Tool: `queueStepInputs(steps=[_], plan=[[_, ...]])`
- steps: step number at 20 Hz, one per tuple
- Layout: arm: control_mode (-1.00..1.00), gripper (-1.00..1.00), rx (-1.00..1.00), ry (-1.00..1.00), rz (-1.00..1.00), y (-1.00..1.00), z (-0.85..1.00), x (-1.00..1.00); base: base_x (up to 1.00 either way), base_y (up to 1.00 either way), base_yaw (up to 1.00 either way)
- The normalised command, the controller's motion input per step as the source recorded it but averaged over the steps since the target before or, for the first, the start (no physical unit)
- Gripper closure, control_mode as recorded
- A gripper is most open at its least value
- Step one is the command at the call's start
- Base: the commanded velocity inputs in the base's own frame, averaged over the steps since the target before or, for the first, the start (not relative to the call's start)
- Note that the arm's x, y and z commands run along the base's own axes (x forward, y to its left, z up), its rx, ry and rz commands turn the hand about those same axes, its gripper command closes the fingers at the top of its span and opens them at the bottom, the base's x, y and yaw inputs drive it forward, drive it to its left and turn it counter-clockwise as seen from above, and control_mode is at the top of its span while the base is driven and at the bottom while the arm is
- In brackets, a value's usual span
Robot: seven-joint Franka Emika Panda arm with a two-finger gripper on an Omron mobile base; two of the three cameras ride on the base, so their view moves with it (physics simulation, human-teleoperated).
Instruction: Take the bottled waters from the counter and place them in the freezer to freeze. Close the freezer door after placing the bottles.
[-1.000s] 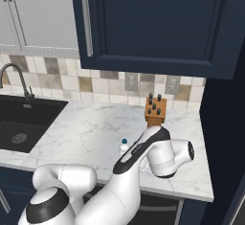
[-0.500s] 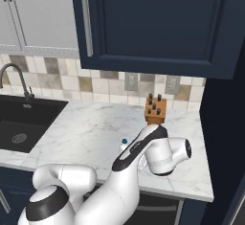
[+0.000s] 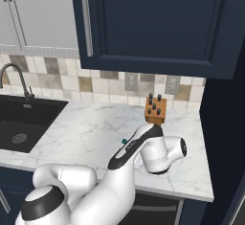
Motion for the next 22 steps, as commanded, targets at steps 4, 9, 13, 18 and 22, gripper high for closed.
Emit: queueStepInputs(steps=[4, 9, 13, 18, 22], plan=[[-1.0, -1.0, 0.0, 0.0, 0.0, 0.0, 0.0, 0.0, 0.0, 0.0, 0.0], [-1.0, -1.0, 0.0, 0.02, 0.0, 0.0, 0.0, 0.03, 0.0, 0.0, 0.0], [-1.0, -1.0, 0.0, 0.0, 0.0, 0.0, 0.0, 0.02, 0.0, 0.0, 0.0], [-1.0, -1.0, 0.0, 0.0, 0.0, 0.0, 0.0, 0.03, 0.0, 0.0, 0.0], [-1.0, -1.0, 0.0, 0.02, 0.0, 0.0, 0.0, 0.09, 0.0, 0.0, 0.0]])
